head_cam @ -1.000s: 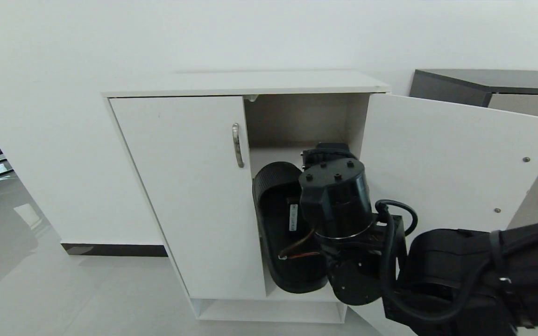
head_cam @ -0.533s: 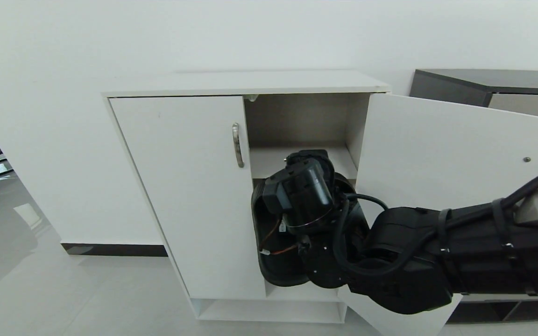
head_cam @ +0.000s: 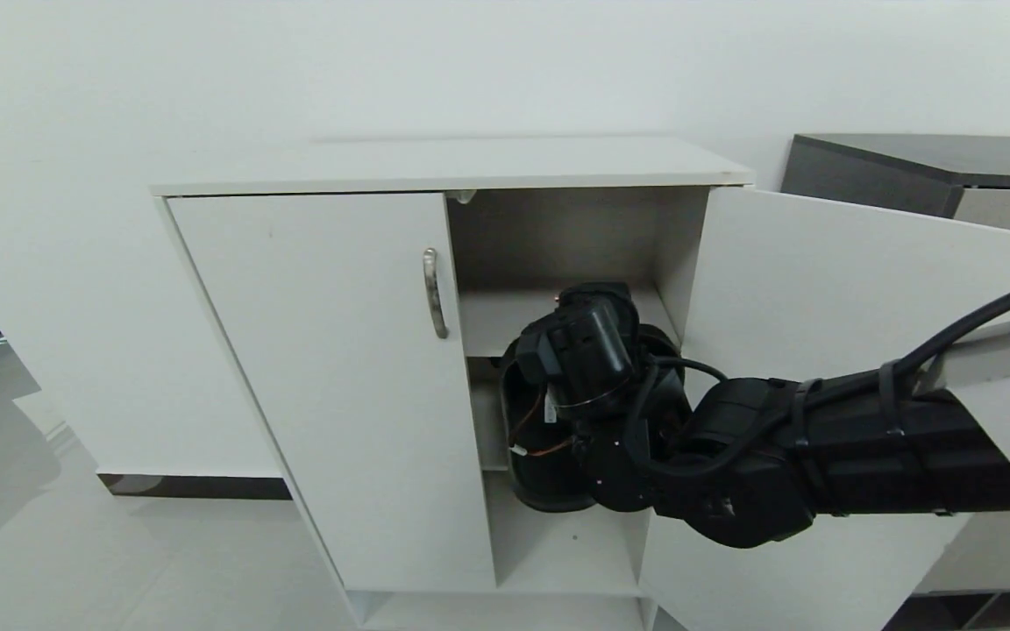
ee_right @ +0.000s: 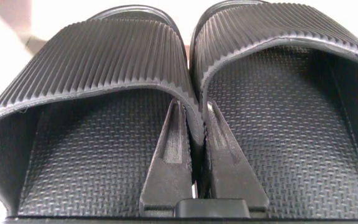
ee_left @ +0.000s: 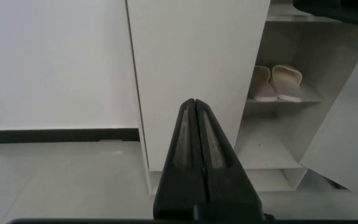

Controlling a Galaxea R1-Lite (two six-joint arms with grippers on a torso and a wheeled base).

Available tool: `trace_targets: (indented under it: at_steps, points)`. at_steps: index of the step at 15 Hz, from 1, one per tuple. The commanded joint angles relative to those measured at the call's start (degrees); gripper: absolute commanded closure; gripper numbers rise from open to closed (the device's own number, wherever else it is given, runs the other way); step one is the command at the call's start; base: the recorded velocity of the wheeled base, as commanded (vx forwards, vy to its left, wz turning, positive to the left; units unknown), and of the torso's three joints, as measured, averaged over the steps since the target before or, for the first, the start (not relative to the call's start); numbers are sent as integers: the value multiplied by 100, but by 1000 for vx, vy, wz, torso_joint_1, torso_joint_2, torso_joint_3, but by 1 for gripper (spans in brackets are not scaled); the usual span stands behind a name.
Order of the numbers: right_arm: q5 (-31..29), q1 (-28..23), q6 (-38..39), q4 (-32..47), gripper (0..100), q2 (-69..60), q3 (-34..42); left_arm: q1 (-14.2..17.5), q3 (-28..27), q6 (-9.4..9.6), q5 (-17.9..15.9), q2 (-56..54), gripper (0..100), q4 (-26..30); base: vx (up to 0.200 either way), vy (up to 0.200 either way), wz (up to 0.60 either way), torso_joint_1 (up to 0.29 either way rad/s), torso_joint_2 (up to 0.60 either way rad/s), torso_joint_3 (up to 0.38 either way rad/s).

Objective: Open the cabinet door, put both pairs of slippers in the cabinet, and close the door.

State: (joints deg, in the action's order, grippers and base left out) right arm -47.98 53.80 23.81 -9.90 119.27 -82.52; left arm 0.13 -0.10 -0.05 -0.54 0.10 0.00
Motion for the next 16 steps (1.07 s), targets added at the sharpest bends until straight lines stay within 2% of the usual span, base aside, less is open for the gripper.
trace_targets:
  at_steps: [1, 7, 10, 12, 16]
  points:
    - [-53, -45, 1, -3, 100, -36, -10, 4, 1, -4, 1, -1, 100, 0, 200, 0, 0, -2, 2, 7]
    - [-62, -54, -96, -249, 100, 166, -151, 4, 1, -4, 1, 8, 100, 0, 200, 0, 0, 3, 3, 4]
    - [-45, -344, -491, -381, 100, 580, -432, 4, 1, 5, -8, -1, 100, 0, 200, 0, 0, 2, -1, -1]
    - [8, -440, -605, -733, 100, 790, -652, 4, 1, 5, -8, -1, 100, 0, 0, 0, 0, 0, 0, 0]
    - [26, -563, -685, -794, 100, 966, -1117, 4, 1, 14, -8, -1, 100, 9, 0, 0, 0, 0, 0, 0]
